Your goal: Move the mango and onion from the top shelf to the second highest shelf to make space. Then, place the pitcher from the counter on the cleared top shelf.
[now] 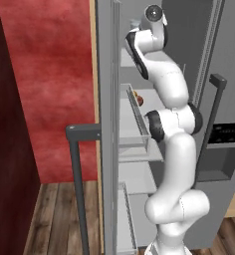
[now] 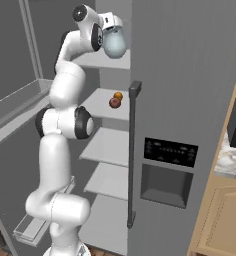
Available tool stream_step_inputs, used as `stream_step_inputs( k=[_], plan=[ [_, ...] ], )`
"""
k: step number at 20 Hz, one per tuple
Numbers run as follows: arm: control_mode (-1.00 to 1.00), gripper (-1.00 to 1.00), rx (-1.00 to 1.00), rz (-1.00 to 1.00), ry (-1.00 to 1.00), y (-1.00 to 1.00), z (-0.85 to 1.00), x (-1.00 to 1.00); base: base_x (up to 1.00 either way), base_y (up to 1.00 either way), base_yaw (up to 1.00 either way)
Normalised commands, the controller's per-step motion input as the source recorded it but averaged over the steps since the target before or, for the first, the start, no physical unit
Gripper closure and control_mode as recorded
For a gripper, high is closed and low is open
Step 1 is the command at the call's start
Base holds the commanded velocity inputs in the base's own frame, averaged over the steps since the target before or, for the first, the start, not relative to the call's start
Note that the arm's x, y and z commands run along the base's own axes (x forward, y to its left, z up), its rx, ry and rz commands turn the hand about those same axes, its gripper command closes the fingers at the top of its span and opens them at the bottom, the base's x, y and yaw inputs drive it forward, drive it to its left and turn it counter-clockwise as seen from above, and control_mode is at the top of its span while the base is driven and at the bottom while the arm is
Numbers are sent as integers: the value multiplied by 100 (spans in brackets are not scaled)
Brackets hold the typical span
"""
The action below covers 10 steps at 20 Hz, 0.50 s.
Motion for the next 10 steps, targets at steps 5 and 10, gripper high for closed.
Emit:
stream_step_inputs(
  k=[5,10],
  plan=[
    [-100,-100,-5,-4,-1,4,-25,-91,0,0,0],
    [-100,-100,-4,0,-14,0,-89,-100,0,0,0]
  ],
)
